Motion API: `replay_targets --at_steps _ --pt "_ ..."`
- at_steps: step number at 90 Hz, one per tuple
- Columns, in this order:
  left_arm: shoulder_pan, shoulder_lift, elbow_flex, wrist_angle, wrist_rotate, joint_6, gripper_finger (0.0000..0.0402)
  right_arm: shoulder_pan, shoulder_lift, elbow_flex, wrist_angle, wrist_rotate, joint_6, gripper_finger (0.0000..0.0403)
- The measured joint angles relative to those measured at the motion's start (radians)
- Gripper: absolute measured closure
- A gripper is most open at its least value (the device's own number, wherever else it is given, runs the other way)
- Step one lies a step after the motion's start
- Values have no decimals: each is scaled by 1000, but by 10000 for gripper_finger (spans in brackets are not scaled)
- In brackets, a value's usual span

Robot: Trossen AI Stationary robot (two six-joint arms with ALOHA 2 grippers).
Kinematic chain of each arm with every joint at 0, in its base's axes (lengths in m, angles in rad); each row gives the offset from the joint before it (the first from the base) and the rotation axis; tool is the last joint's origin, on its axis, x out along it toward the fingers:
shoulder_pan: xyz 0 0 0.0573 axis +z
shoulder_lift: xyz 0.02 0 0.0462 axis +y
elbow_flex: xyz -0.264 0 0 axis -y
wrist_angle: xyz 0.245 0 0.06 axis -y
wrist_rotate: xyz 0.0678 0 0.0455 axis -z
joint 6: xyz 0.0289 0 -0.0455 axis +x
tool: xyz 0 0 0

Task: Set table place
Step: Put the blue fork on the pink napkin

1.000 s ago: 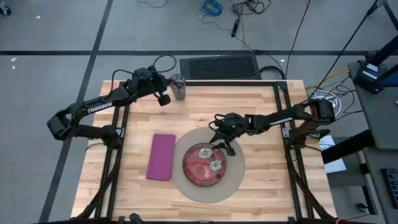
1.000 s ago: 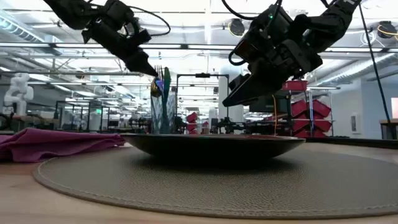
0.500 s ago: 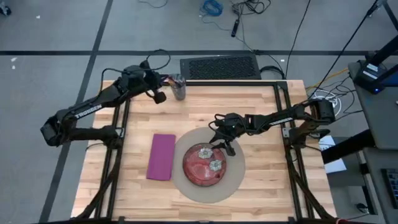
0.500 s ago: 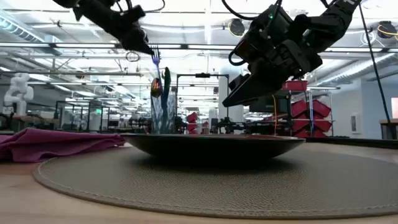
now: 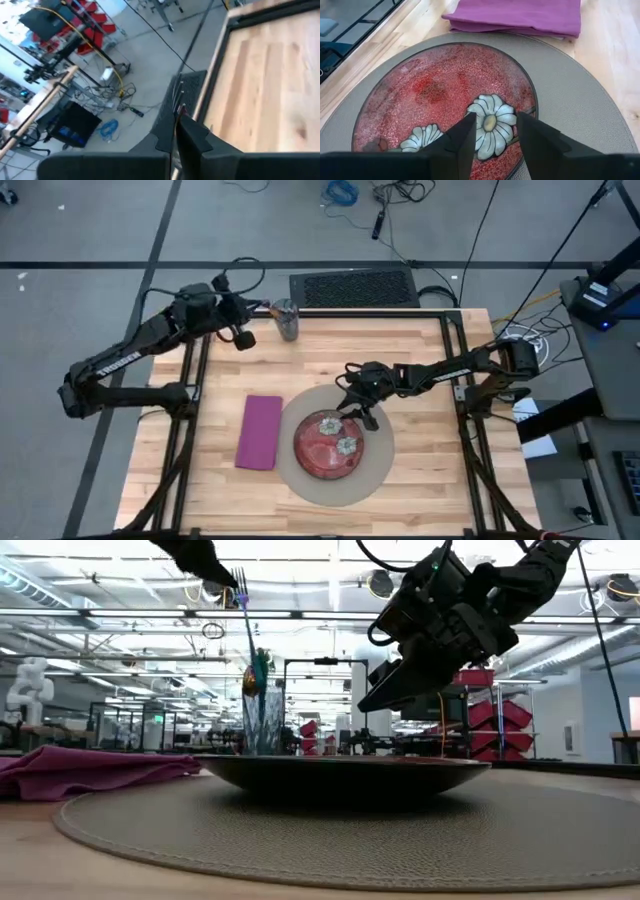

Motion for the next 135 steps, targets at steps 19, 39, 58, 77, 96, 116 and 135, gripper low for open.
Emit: replay_targets --at_steps 19,39,58,77,96,116,135 --pt "-90 -47 102 -158 -73 -30 401 0 0 0 0 2 0 273" --pt "-141 -80 163 -343 -5 -156 401 0 0 0 0 5 5 273" --pt "-144 -70 172 -649 192 -311 401 0 0 0 1 7 12 273" --pt "-144 -61 128 -651 429 -404 401 0 0 0 17 29 15 273" --pt "-144 -26 -25 -595 581 -494 402 0 0 0 27 29 15 273" --pt "-144 -14 -328 -342 767 -574 402 0 0 0 20 27 11 273" --pt "-143 -11 -521 -141 871 -643 402 0 0 0 1 27 -2 273"
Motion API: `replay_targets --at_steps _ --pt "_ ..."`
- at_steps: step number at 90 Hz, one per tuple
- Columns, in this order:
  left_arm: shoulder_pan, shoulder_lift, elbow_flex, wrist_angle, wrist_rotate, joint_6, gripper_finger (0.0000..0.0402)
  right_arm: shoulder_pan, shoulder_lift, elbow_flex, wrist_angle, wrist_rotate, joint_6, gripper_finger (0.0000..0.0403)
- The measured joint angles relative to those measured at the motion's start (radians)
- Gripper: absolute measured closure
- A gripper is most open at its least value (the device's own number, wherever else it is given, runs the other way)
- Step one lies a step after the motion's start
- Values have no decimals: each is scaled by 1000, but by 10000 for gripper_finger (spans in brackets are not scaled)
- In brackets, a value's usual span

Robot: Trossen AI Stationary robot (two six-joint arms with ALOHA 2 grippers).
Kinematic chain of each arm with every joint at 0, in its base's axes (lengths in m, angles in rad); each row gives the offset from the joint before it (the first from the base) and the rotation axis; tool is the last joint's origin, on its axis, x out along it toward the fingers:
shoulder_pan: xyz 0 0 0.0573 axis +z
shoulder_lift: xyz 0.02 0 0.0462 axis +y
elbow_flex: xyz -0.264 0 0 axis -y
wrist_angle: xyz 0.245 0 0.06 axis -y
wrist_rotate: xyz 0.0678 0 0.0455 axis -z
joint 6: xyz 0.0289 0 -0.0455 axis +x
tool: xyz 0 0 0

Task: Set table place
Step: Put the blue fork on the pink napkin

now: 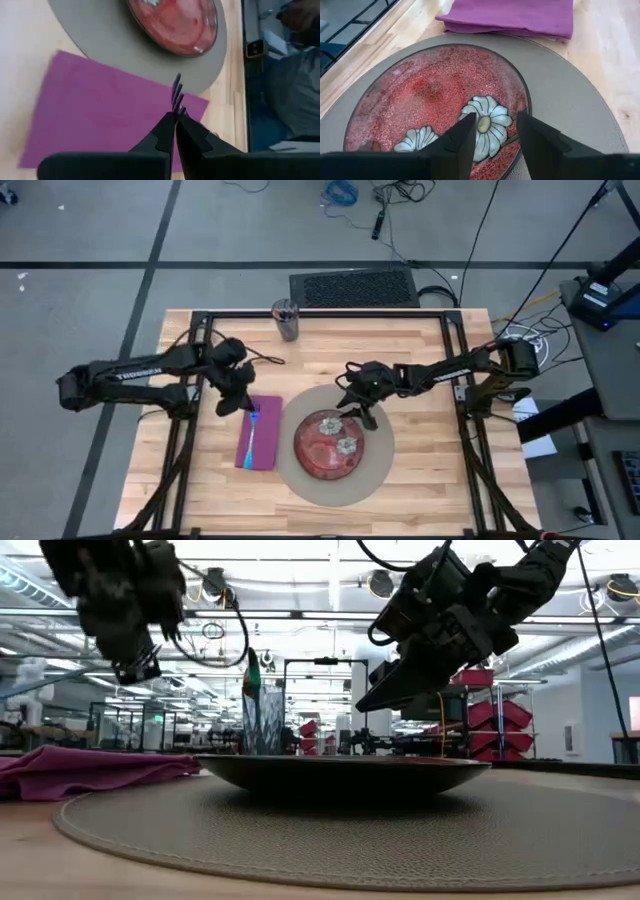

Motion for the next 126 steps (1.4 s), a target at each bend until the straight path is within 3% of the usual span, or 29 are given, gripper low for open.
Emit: replay_targets --at_steps 20,65,108,126 --pt "25 35 -5 61 26 -19 402 0 0 0 8 0 -5 273" --pt "36 244 -5 71 -92 5 401 0 0 0 6 -4 -4 273" --pt "75 257 -5 63 -201 -20 400 0 0 0 5 -5 -8 273" --pt "91 257 -5 59 -242 -28 372 0 0 0 4 -9 1 273"
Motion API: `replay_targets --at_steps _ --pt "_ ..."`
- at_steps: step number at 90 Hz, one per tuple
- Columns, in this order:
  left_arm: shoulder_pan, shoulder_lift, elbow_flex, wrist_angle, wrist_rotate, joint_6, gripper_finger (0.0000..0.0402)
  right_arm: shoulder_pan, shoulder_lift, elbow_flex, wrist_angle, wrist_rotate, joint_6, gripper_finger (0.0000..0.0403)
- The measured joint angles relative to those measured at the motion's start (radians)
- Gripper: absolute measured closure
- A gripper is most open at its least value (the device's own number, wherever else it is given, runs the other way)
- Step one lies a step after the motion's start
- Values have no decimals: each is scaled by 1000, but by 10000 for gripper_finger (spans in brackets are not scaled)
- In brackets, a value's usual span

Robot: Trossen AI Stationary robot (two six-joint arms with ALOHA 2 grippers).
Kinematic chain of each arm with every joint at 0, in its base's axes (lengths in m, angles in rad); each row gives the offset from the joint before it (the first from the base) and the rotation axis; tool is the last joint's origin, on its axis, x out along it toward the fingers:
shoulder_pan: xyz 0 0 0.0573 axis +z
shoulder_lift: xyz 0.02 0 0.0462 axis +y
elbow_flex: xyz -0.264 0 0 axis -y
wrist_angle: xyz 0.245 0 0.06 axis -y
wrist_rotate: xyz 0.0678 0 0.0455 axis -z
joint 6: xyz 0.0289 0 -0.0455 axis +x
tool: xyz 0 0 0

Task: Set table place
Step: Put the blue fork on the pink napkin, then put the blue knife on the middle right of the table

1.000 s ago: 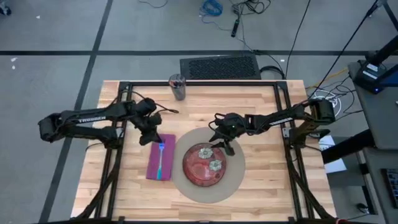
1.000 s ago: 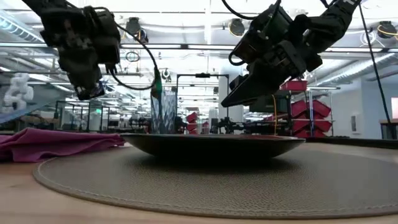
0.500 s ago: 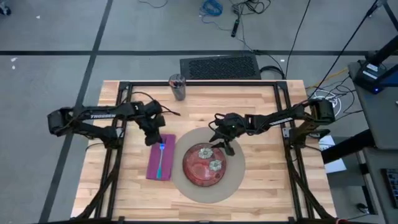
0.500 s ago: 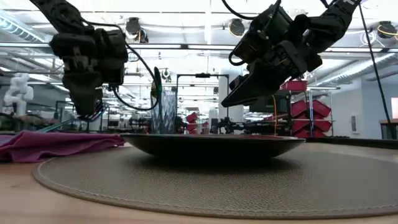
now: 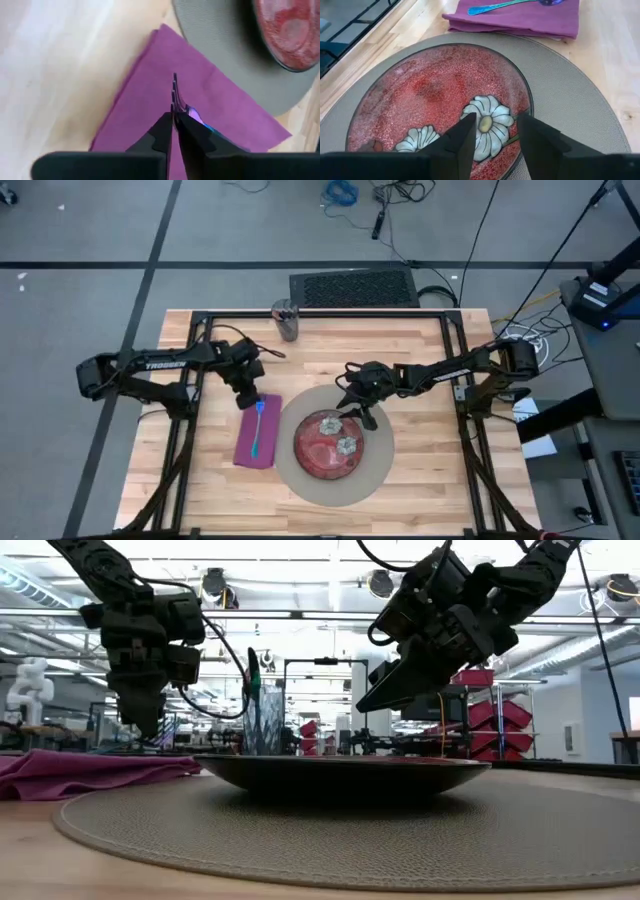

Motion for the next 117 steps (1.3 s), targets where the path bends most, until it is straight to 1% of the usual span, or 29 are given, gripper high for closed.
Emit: replay_targets --at_steps 14,24,42,52,67,77,89,99,110,117 --pt "0 0 0 -6 -19 -8 340 0 0 0 0 0 0 273" --pt "0 0 0 -6 -19 -9 327 0 0 0 0 0 0 273" --pt "0 0 1 -5 -37 -11 321 0 0 0 0 0 0 273" --pt "-2 -4 31 -8 -38 17 321 0 0 0 12 1 0 273" --pt "-16 -41 146 -12 -57 63 321 -3 -14 0 144 2 -1 273" --pt "-30 -86 258 -37 -122 87 321 -26 -51 32 187 11 -25 273" --pt "-62 -158 389 -89 -215 117 321 -65 -77 94 169 34 -55 273" --pt "-94 -216 471 -115 -267 114 321 -95 -77 149 122 34 -79 273" --pt "-148 -282 530 -141 -273 85 321 -130 -77 200 75 33 -115 273" --pt "-194 -322 553 -159 -275 62 321 -157 -77 229 74 28 -122 273"
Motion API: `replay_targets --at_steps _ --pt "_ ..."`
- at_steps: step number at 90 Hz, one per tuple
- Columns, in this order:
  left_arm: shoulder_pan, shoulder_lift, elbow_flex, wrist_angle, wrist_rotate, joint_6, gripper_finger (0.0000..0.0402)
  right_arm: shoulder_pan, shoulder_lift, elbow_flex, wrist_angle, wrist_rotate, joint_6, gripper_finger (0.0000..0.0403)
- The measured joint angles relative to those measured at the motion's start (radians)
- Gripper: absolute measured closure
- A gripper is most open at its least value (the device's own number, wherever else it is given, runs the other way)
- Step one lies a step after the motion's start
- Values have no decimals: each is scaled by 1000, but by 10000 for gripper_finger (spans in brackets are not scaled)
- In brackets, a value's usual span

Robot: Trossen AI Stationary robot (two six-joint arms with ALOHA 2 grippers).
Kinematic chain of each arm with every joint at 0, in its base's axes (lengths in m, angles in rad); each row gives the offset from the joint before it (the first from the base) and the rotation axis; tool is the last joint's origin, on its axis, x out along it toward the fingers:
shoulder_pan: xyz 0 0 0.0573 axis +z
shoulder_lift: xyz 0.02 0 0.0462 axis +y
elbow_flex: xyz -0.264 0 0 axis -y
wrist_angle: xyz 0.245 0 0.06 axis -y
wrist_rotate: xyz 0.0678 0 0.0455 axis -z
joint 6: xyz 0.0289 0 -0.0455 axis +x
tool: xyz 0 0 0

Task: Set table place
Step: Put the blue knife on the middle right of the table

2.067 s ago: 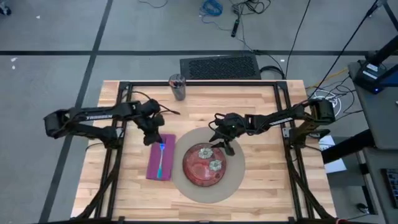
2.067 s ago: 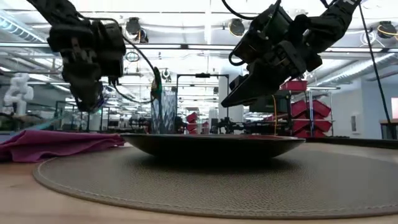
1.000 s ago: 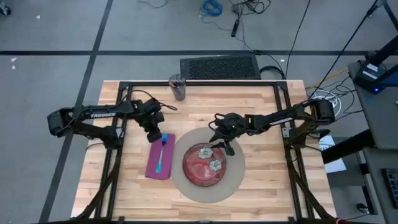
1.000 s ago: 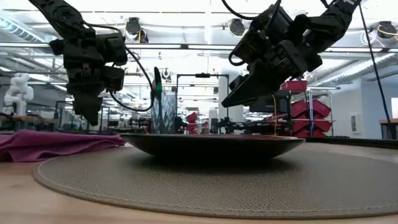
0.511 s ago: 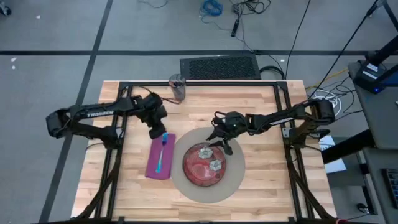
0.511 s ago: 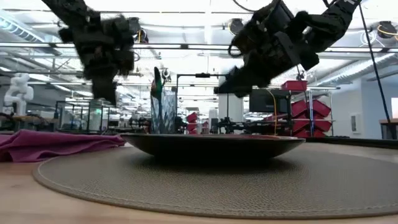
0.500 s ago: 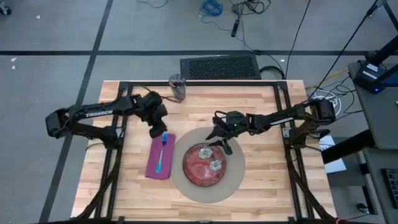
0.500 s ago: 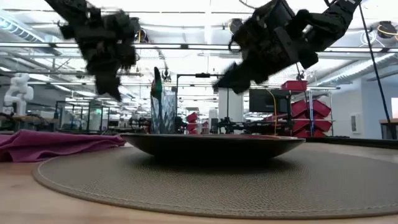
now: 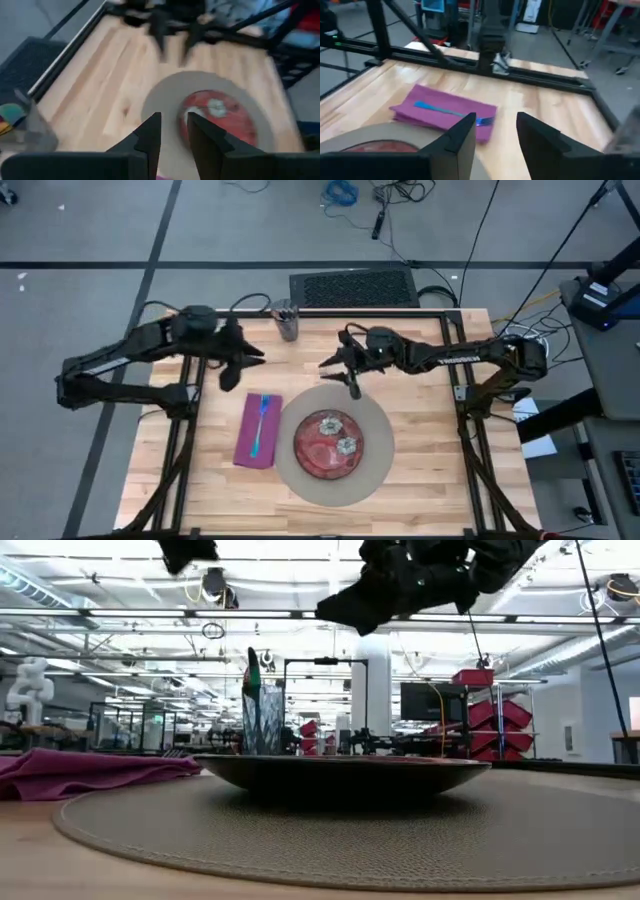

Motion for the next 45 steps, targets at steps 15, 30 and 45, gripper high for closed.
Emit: replay_targets --at_steps 15,30,45 --pt "-107 -71 26 -103 -181 2 321 -71 7 85 4 -48 -33 273" --pt "-166 -94 38 -247 -402 25 321 -160 56 205 -56 -53 -44 273" --pt "-196 -94 39 -279 -437 24 321 -197 209 375 -191 -78 -64 273"
